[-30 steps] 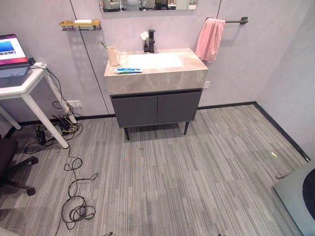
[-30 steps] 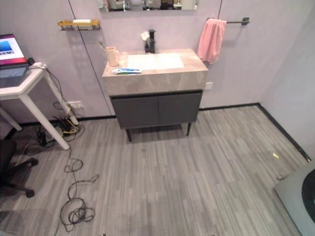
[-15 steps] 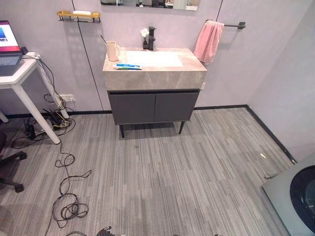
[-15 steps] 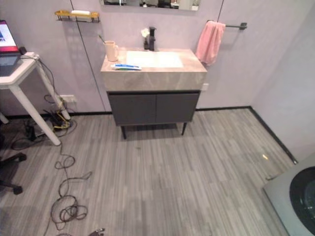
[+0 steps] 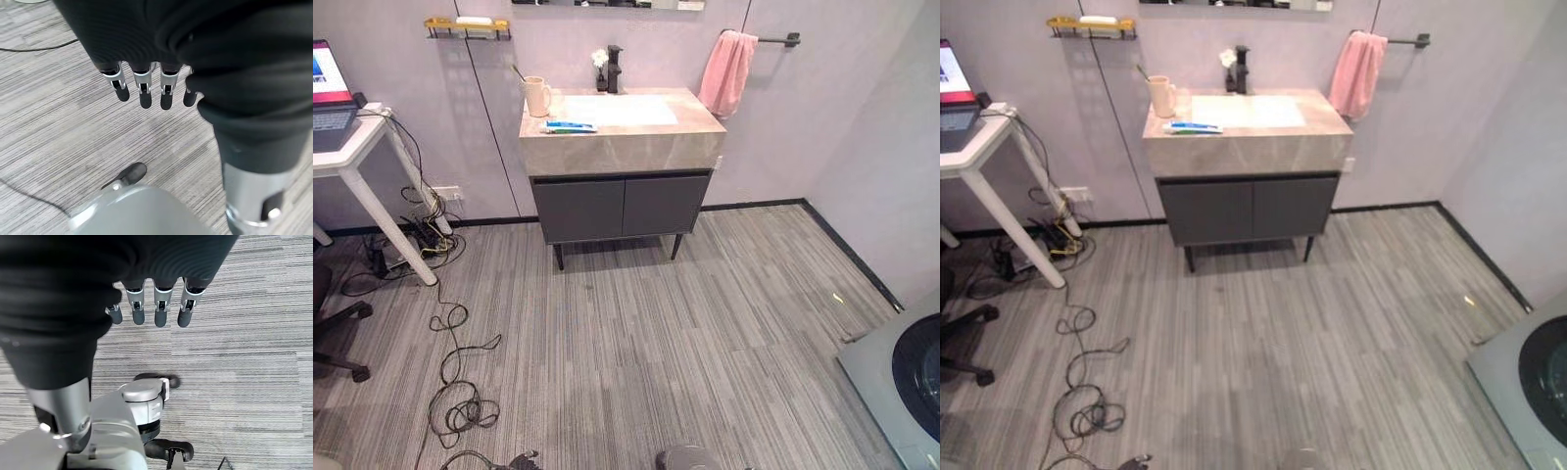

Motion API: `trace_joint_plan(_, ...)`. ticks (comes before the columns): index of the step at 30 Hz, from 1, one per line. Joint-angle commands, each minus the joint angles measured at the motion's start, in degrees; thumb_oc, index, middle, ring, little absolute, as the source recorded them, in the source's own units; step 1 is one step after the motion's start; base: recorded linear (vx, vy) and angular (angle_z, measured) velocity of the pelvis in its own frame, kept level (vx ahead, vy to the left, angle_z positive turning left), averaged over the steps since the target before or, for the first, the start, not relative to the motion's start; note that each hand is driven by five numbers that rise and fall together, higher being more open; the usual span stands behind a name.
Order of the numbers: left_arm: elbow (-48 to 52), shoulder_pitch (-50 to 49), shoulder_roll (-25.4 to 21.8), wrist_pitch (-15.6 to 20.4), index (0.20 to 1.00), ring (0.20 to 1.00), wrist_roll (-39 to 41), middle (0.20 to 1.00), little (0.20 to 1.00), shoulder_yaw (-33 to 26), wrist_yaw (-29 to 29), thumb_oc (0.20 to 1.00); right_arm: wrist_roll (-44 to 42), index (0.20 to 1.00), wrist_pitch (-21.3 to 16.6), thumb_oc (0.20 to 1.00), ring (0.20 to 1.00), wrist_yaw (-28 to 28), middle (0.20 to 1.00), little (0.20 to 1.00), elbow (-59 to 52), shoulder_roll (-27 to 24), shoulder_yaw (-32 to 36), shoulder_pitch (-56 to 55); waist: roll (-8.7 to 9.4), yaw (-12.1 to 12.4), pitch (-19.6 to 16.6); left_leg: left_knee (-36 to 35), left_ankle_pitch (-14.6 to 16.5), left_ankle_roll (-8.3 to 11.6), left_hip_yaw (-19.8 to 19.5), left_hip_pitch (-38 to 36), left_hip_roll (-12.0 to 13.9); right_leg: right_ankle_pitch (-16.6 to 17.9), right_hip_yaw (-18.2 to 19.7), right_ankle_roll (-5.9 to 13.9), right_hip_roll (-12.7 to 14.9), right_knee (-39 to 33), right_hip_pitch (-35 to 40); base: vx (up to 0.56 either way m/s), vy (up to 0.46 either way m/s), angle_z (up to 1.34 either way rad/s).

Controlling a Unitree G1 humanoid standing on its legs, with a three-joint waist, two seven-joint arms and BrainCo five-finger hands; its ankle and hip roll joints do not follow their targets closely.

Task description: Put brush and paste in cup on sink, flatten towel.

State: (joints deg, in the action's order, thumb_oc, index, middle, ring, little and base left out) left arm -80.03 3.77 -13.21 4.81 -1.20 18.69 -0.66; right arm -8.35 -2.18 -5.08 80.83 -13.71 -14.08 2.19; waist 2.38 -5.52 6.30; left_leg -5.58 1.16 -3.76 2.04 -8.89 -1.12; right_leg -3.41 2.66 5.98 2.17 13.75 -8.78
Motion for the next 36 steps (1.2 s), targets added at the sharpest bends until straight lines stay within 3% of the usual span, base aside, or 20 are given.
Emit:
trace_joint_plan(1, -0.89, 3.40, 0.25, 0.78, 1.000, 1.000, -1.90, 1.000, 1.000, -0.53, -0.62, 1.000, -1.25, 1.000, -0.42, 1.000, 1.000, 0.49, 1.000, 1.000, 0.56, -1.32, 0.37, 2.20, -1.05, -1.97, 1.97, 1.81, 5.95, -1.11, -3.83, -3.23, -4.02, 13.58, 2.58, 2.66, -0.64, -5.90, -6.20, 0.26, -0.043, 0.28)
trace_joint_plan(7, -1.06, 3.57, 0.96, 0.98, 1.000, 1.000, -1.27, 1.000, 1.000, -1.01, -0.67, 1.000, 0.81, 1.000, 0.17, 1.000, 1.000, 0.38, 1.000, 1.000, 1.65, -1.62, 1.06, 1.12, -1.13, -3.57, 2.25, 1.96, 9.21, -0.10, -6.09, -7.87, -3.28, 17.29, -0.82, 3.68, 1.51, -14.86, -8.32, 0.28, -0.074, 0.18)
trace_joint_plan(9, -1.03, 3.46, 1.03, 0.94, 1.000, 1.000, -1.20, 1.000, 1.000, -1.04, -0.73, 1.000, 1.34, 1.000, 0.21, 1.000, 1.000, 0.28, 1.000, 1.000, 1.85, -1.71, 1.02, 0.73, -1.11, -3.86, 2.02, 2.13, 9.88, 0.05, -6.68, -8.84, -3.15, 17.45, -1.30, 3.50, 1.33, -14.47, -7.97, 0.34, -0.133, 0.10)
trace_joint_plan(12, -1.12, 3.42, 1.46, 0.89, 1.000, 1.000, -1.23, 1.000, 1.000, -0.86, -0.69, 1.000, 1.24, 1.000, 0.23, 1.000, 1.000, 0.14, 1.000, 1.000, 2.13, -2.21, 1.04, -0.03, -1.25, -4.77, 0.17, 3.02, 10.86, 0.92, -8.42, -10.30, -2.16, 18.15, 0.85, 2.14, -0.37, -14.63, -5.93, 0.32, -0.162, 0.26)
trace_joint_plan(16, -0.49, 3.81, 2.10, 0.70, 1.000, 1.000, 0.46, 1.000, 1.000, -0.89, -0.77, 1.000, 1.69, 1.000, 0.19, 1.000, 1.000, 0.18, 1.000, 1.000, 2.56, -3.54, 0.73, -0.21, -2.95, -5.36, -1.27, 9.98, 4.77, 4.60, -10.68, -9.09, 0.34, 15.48, -0.72, -0.69, -3.11, -12.15, -4.51, 0.30, -0.158, 0.24)
trace_joint_plan(17, -0.48, 3.80, 2.12, 0.70, 1.000, 1.000, 0.46, 1.000, 1.000, -0.89, -0.77, 1.000, 1.69, 1.000, 0.19, 1.000, 1.000, 0.17, 1.000, 1.000, 2.56, -3.56, 0.73, -0.21, -3.00, -5.45, -1.28, 10.03, 4.82, 4.62, -10.76, -9.06, 0.40, 15.43, -0.82, -0.71, -3.12, -12.12, -4.51, 0.30, -0.170, 0.36)
trace_joint_plan(19, 0.05, 4.01, 1.97, 0.76, 1.000, 1.000, 1.33, 1.000, 1.000, -0.84, -0.64, 1.000, 0.87, 1.000, -0.02, 1.000, 1.000, 0.48, 1.000, 1.000, 2.13, -4.42, 1.14, -0.07, -3.36, -5.62, -1.50, 16.00, -0.56, 7.71, -11.17, -7.57, 1.04, 13.26, -2.07, -2.14, -4.05, -12.25, -1.73, 0.26, -0.154, 0.35)
trace_joint_plan(20, 0.05, 4.01, 1.98, 0.76, 1.000, 1.000, 1.34, 1.000, 1.000, -0.84, -0.64, 1.000, 0.87, 1.000, -0.02, 1.000, 1.000, 0.48, 1.000, 1.000, 2.13, -4.43, 1.14, -0.07, -3.38, -5.64, -1.48, 16.08, -0.52, 7.72, -11.20, -7.55, 1.05, 13.24, -2.10, -2.14, -4.06, -12.24, -1.72, 0.25, -0.156, 0.21)
trace_joint_plan(21, 0.04, 4.03, 1.84, 0.51, 1.000, 1.000, 1.91, 1.000, 1.000, -1.25, -0.67, 1.000, -0.22, 1.000, -0.18, 1.000, 1.000, 0.62, 1.000, 1.000, 1.46, -4.86, 1.44, 0.19, -2.89, -5.56, -1.45, 24.87, -6.28, 10.78, -10.74, -4.25, 1.06, 11.67, -1.86, -3.62, -4.72, -12.57, 1.04, 0.27, -0.187, 0.19)
trace_joint_plan(23, 0.05, 4.07, 1.48, 0.40, 1.000, 1.000, 1.87, 1.000, 1.000, -1.36, -0.63, 1.000, -1.43, 1.000, -0.47, 1.000, 1.000, 0.72, 1.000, 1.000, 0.80, -5.15, 1.64, 0.02, -1.17, -5.41, -1.00, 36.79, -11.59, 12.26, -8.66, 0.47, 0.60, 10.50, -1.11, -5.21, -4.79, -13.33, 4.20, 0.30, -0.265, 0.21)
trace_joint_plan(24, 0.39, 4.23, 1.11, 0.36, 1.000, 1.000, 1.85, 1.000, 1.000, -1.44, -0.41, 1.000, -1.88, 1.000, -0.54, 1.000, 1.000, 0.70, 1.000, 1.000, 0.45, -5.22, 1.74, -0.22, 0.07, -5.25, -0.48, 44.18, -12.75, 12.04, -6.13, 3.59, 1.16, 10.22, -0.90, -6.03, -4.58, -13.80, 5.83, 0.22, -0.294, 0.01)
trace_joint_plan(26, 1.02, 4.50, 0.25, 0.22, 1.000, 1.000, 2.51, 1.000, 1.000, -2.15, 0.52, 1.000, -2.00, 1.000, -0.41, 1.000, 1.000, 0.97, 1.000, 1.000, -0.01, -5.05, 0.81, -0.02, 2.49, -4.03, 1.02, 56.86, -10.34, 9.54, -1.15, 10.18, 1.91, 9.52, 0.69, -7.39, -4.15, -13.84, 8.16, 0.15, -0.253, -0.31)
trace_joint_plan(27, 1.02, 4.51, 0.26, 0.22, 1.000, 1.000, 2.51, 1.000, 1.000, -2.15, 0.52, 1.000, -2.00, 1.000, -0.41, 1.000, 1.000, 0.97, 1.000, 1.000, -0.01, -5.05, 0.81, -0.02, 2.44, -4.02, 1.03, 56.93, -10.30, 9.55, -1.15, 10.21, 1.95, 9.52, 0.69, -7.40, -4.20, -13.83, 8.14, 0.12, -0.167, -0.27)
trace_joint_plan(29, 1.34, 4.66, -0.11, 0.28, 1.000, 1.000, 3.42, 1.000, 1.000, -2.66, 1.29, 1.000, -1.34, 1.000, -0.31, 1.000, 1.000, 1.29, 1.000, 1.000, 0.35, -4.81, -0.03, -0.10, 2.85, -2.69, 1.79, 55.35, -8.06, 8.38, 2.49, 14.76, 2.98, 8.42, 1.40, -7.48, -4.55, -14.21, 10.32, 0.23, -0.100, -0.33)
trace_joint_plan(30, 1.55, 4.56, -0.21, 0.53, 1.000, 1.000, 3.94, 1.000, 1.000, -3.27, 1.59, 1.000, -0.83, 1.000, -0.20, 1.000, 1.000, 1.80, 1.000, 1.000, 1.01, -4.57, 0.12, -0.86, 2.54, -1.45, 2.08, 48.09, -5.06, 7.23, 5.52, 20.47, 1.96, 7.28, 2.02, -7.13, -4.95, -14.64, 12.81, 0.25, -0.037, -0.28)
trace_joint_plan(31, 1.55, 4.56, -0.24, 0.53, 1.000, 1.000, 3.95, 1.000, 1.000, -3.27, 1.59, 1.000, -0.83, 1.000, -0.20, 1.000, 1.000, 1.80, 1.000, 1.000, 1.02, -4.55, 0.12, -0.86, 2.70, -1.43, 1.95, 47.80, -5.26, 7.19, 5.62, 20.48, 1.79, 7.30, 2.06, -7.10, -4.77, -14.64, 12.68, 0.44, 0.052, -0.12)
trace_joint_plan(32, 1.26, 4.44, -0.66, 0.87, 1.000, 1.000, 3.92, 1.000, 1.000, -3.62, 1.84, 1.000, 0.22, 1.000, -0.19, 1.000, 1.000, 1.80, 1.000, 1.000, 1.57, -4.18, 0.10, -1.88, 2.07, -0.37, 2.24, 31.13, -4.53, 5.43, 7.57, 23.03, 2.87, 4.91, 3.11, -6.08, -5.29, -14.90, 15.35, 0.26, 0.069, -0.02)
trace_joint_plan(34, 1.25, 4.44, -0.67, 0.88, 1.000, 1.000, 3.92, 1.000, 1.000, -3.62, 1.84, 1.000, 0.22, 1.000, -0.19, 1.000, 1.000, 1.80, 1.000, 1.000, 1.57, -4.16, 0.10, -1.88, 2.24, -0.35, 2.12, 30.55, -4.90, 5.40, 7.69, 22.87, 2.66, 4.94, 3.15, -6.05, -5.09, -14.89, 15.23, 0.19, 0.055, -0.22)
trace_joint_plan(35, 1.08, 4.37, -0.73, 0.80, 1.000, 1.000, 3.85, 1.000, 1.000, -3.51, 1.84, 1.000, 0.78, 1.000, -0.27, 1.000, 1.000, 1.92, 1.000, 1.000, 1.64, -4.11, -0.03, -2.14, 2.08, 0.09, 2.21, 23.80, -5.27, 4.99, 6.79, 23.88, 2.99, 4.43, 3.42, -5.63, -5.11, -15.11, 16.41, 0.36, 0.137, -0.40)
trace_joint_plan(36, 0.49, 4.47, -0.96, 0.98, 1.000, 1.000, 3.86, 1.000, 1.000, -3.25, 1.99, 1.000, 1.81, 1.000, -0.71, 1.000, 1.000, 2.21, 1.000, 1.000, 1.26, -4.25, -0.51, -2.40, 1.10, 1.28, 2.71, 8.96, -10.37, 6.21, 1.85, 24.67, 4.19, 3.07, 5.02, -4.97, -5.47, -15.81, 19.02, 0.47, 0.187, -0.56)
